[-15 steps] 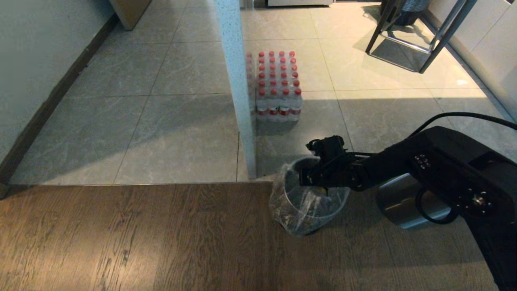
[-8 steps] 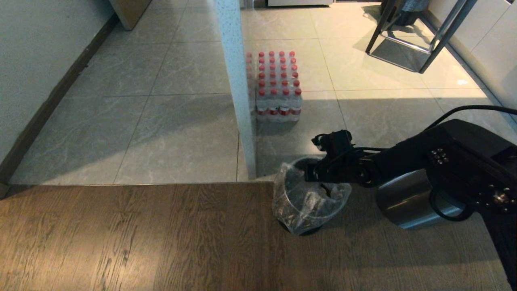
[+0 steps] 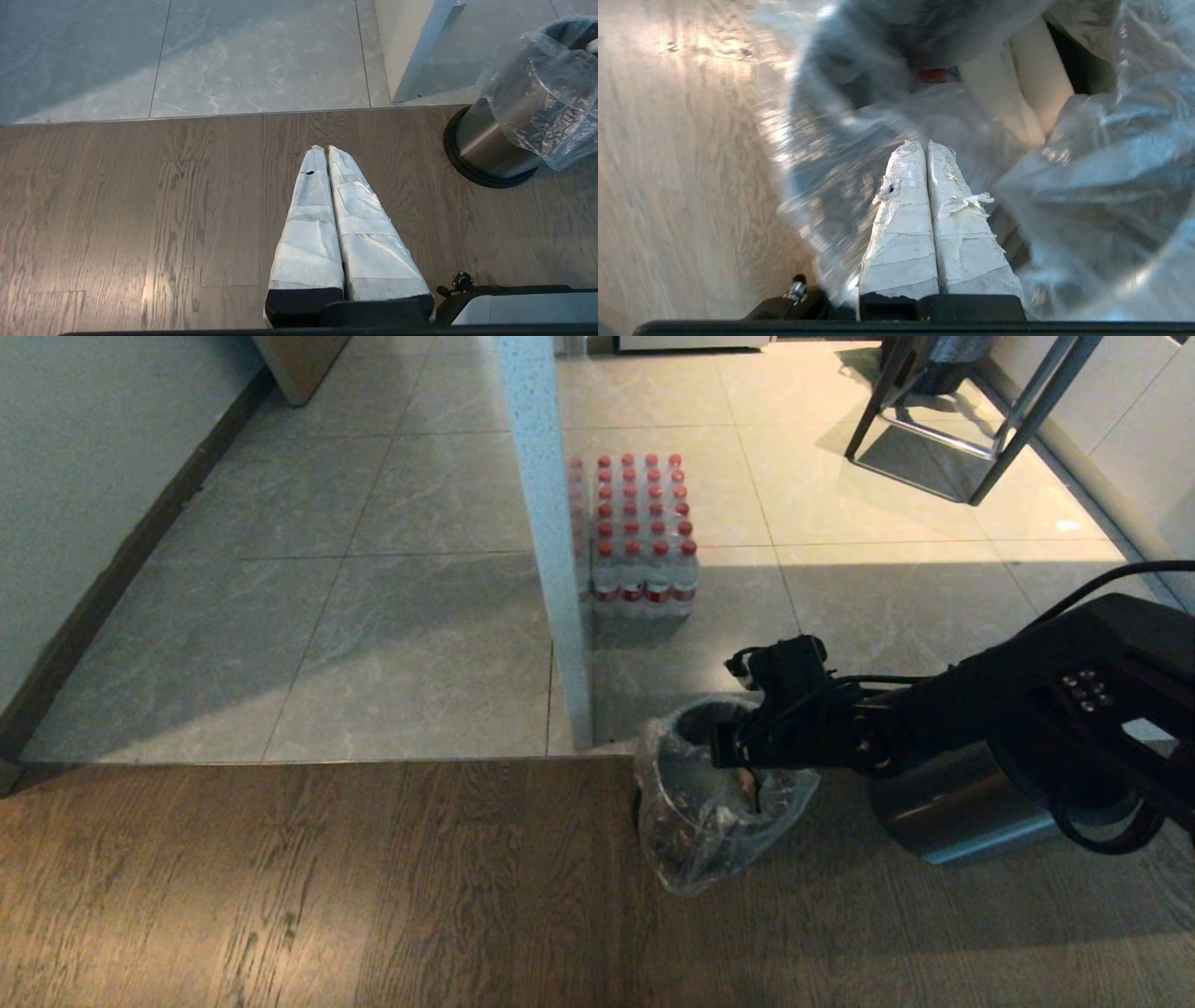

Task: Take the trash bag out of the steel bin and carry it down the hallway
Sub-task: Pick up the trash bag

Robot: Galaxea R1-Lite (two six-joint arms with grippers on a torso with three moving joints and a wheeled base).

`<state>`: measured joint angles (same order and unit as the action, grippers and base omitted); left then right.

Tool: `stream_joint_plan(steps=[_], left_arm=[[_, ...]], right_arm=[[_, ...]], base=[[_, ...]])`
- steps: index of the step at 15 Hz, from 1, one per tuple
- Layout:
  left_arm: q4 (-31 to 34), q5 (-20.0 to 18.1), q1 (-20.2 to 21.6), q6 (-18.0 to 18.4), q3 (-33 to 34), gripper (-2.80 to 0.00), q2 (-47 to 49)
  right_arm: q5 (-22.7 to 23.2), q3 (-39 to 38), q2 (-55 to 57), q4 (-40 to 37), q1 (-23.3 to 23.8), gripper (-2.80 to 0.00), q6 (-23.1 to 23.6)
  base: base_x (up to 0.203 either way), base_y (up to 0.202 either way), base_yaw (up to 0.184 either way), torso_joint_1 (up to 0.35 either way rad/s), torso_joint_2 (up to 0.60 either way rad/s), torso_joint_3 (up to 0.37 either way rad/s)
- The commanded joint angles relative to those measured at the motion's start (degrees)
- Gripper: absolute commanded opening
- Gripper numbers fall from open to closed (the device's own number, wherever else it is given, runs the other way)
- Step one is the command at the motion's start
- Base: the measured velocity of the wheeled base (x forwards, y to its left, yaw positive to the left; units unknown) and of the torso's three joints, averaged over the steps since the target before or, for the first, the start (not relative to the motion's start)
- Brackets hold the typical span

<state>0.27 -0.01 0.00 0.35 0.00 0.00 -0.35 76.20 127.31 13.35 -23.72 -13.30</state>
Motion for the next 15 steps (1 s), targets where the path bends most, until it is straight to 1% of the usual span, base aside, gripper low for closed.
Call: stream_joint_plan(steps=[1,3,4,6,8,10,13,15], left_arm=[[0.0,0.01,0.0,0.0,0.0,-2.8,0.0],[0.0,0.01,0.0,0.0,0.0,-2.8,0.0],[0.0,0.01,0.0,0.0,0.0,-2.8,0.0],[0.0,0.01,0.0,0.0,0.0,-2.8,0.0],[0.0,0.01,0.0,0.0,0.0,-2.8,0.0],[0.0,0.01,0.0,0.0,0.0,-2.8,-0.09],[0.0,0.01,0.0,0.0,0.0,-2.8,0.0],[0.0,0.01,0.0,0.0,0.0,-2.8,0.0]], right_arm=[[-0.13,-1.8,-2.9,0.12,-0.09,0.0,0.19],[-1.19,-2.23,-4.46,0.0,-0.45,0.0,0.3],[-2.95,-2.52,-4.65,0.21,-0.53,0.0,0.55],[-5.74,-3.1,-5.26,-0.35,-0.4,0.0,3.0],[-5.82,-4.07,-5.23,-0.26,-0.35,0.0,5.35],[-5.95,-5.01,-4.74,-0.33,-0.27,0.0,9.89],[-5.46,-4.43,-2.5,-1.01,-0.32,0.0,11.37],[-5.5,-4.12,-1.24,-0.64,-0.32,0.0,13.54]], base=[[0.0,0.0,0.0,0.0,0.0,0.0],[0.0,0.0,0.0,0.0,0.0,0.0],[0.0,0.0,0.0,0.0,0.0,0.0],[0.0,0.0,0.0,0.0,0.0,0.0],[0.0,0.0,0.0,0.0,0.0,0.0],[0.0,0.0,0.0,0.0,0.0,0.0],[0.0,0.0,0.0,0.0,0.0,0.0],[0.0,0.0,0.0,0.0,0.0,0.0]])
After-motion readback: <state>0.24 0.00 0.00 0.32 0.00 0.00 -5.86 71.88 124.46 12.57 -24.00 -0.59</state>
